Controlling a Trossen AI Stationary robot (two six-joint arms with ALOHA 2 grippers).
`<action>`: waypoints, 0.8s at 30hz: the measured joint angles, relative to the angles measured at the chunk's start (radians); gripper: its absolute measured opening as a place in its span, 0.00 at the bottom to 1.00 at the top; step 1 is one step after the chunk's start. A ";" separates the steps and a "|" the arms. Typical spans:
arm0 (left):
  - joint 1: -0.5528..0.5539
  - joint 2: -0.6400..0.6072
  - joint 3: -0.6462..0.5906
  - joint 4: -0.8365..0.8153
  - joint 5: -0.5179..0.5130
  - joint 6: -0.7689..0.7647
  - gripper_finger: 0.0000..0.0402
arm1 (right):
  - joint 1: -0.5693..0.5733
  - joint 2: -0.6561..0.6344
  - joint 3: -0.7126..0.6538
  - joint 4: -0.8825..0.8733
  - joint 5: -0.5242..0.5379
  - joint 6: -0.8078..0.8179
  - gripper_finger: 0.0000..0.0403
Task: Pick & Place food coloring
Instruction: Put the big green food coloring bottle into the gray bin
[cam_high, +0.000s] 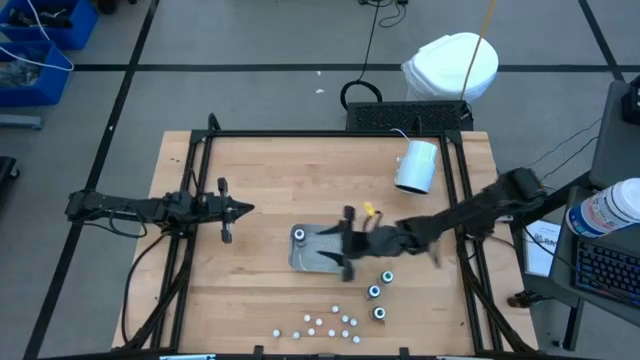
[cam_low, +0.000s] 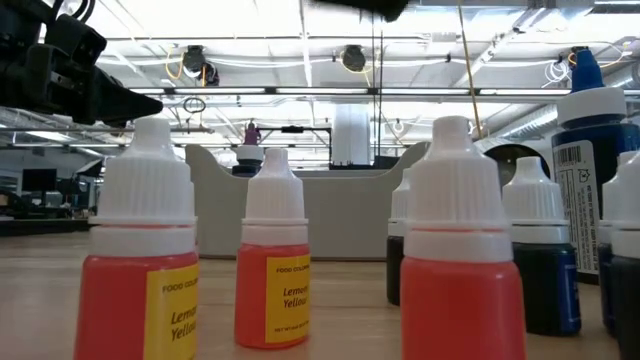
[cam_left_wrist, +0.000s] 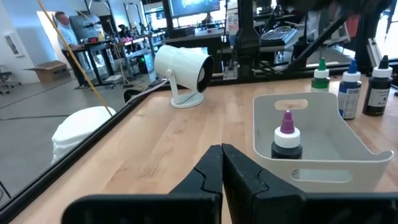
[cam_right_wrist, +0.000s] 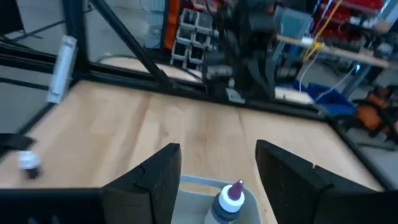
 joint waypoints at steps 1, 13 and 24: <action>0.000 0.000 0.000 0.000 0.001 -0.006 0.02 | 0.031 -0.041 0.000 -0.046 0.037 -0.008 0.49; 0.000 0.000 0.000 0.000 0.001 -0.016 0.02 | 0.369 -0.375 -0.130 -0.404 0.397 0.164 0.49; 0.000 0.000 0.000 0.001 -0.002 0.056 0.02 | 0.416 -0.434 -0.467 -0.147 0.424 0.177 0.49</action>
